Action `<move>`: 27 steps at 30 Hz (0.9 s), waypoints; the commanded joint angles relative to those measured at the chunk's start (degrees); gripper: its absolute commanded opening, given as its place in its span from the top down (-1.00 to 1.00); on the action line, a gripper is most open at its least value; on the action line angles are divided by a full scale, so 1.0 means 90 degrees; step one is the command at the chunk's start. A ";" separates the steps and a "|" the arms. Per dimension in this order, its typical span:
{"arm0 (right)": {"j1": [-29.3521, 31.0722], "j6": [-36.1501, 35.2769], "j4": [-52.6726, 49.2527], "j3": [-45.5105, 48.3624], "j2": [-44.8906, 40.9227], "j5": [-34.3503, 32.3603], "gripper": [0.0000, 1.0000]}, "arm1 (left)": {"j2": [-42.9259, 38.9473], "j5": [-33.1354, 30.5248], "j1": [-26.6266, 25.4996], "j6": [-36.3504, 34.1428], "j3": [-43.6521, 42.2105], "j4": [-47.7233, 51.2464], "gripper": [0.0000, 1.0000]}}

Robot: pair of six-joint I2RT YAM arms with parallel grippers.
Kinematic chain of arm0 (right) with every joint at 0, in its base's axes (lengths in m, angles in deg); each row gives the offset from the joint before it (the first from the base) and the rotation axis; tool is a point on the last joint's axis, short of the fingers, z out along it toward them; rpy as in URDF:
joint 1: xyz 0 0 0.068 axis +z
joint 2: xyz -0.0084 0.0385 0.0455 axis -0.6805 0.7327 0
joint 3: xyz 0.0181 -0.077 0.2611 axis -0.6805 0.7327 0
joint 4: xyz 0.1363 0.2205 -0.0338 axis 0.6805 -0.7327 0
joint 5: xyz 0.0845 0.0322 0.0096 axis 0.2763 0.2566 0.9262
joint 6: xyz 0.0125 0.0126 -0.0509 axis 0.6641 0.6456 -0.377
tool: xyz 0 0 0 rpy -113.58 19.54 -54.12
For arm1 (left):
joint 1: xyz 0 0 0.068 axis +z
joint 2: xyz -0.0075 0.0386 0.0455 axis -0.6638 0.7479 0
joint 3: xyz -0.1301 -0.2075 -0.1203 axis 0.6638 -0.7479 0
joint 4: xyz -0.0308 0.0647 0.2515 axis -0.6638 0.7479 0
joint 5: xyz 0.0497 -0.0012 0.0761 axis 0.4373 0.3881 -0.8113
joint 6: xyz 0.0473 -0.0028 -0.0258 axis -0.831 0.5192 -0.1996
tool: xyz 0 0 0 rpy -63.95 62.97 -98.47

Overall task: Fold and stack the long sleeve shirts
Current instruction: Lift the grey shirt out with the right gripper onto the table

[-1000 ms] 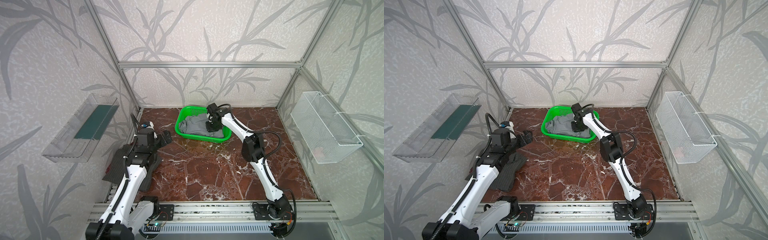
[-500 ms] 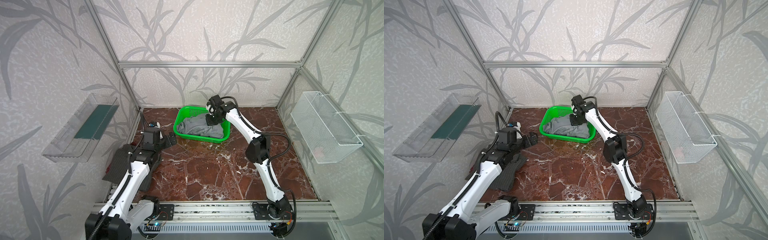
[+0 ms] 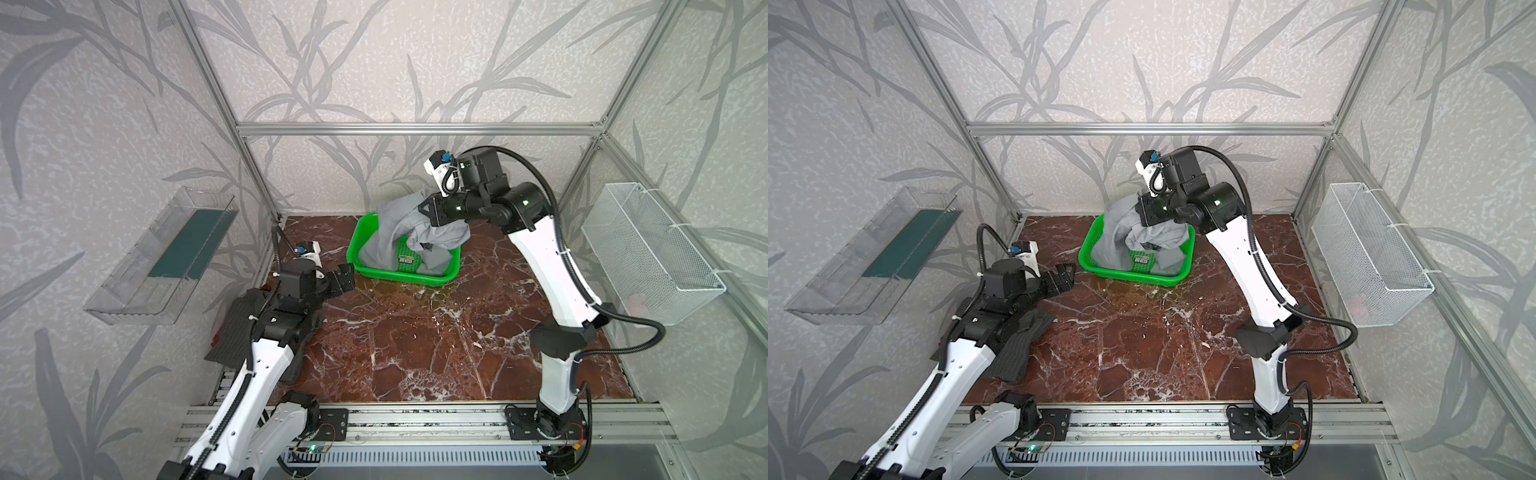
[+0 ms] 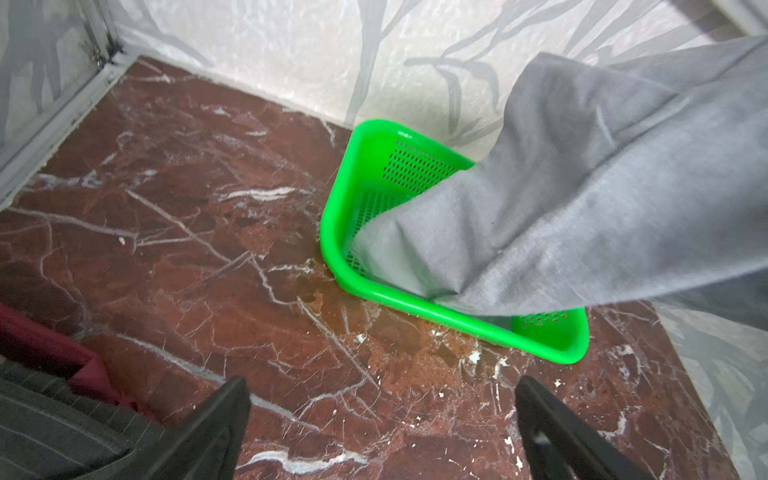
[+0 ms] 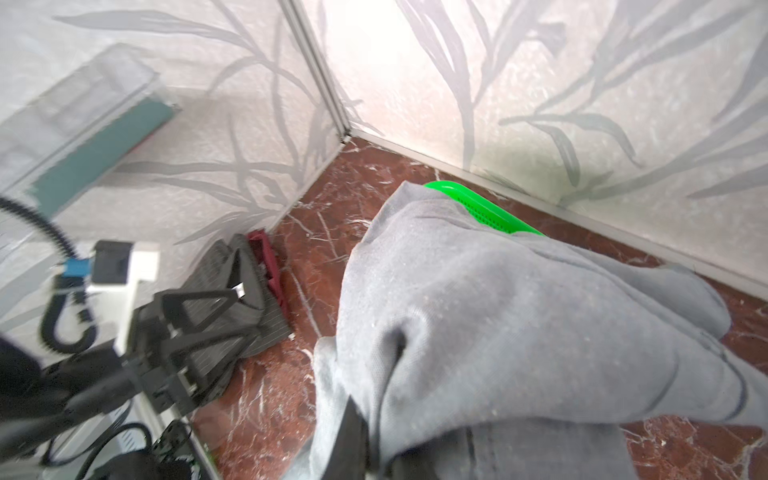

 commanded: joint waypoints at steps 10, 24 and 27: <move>0.1608 -0.0300 0.0985 0.2996 -0.4036 -0.1896 1.00 | 0.1078 -0.1070 -0.0029 0.0885 0.0205 0.0849 -0.98; 0.1609 -0.0060 0.0512 0.4330 -0.5925 -0.2071 1.00 | 0.3506 -0.0976 -0.0617 0.1973 0.0926 0.0346 -0.98; 0.1608 0.0423 0.1254 0.5879 -0.6458 -0.2040 1.00 | 0.3864 -0.0987 -0.0659 0.2092 0.1115 0.0275 -0.98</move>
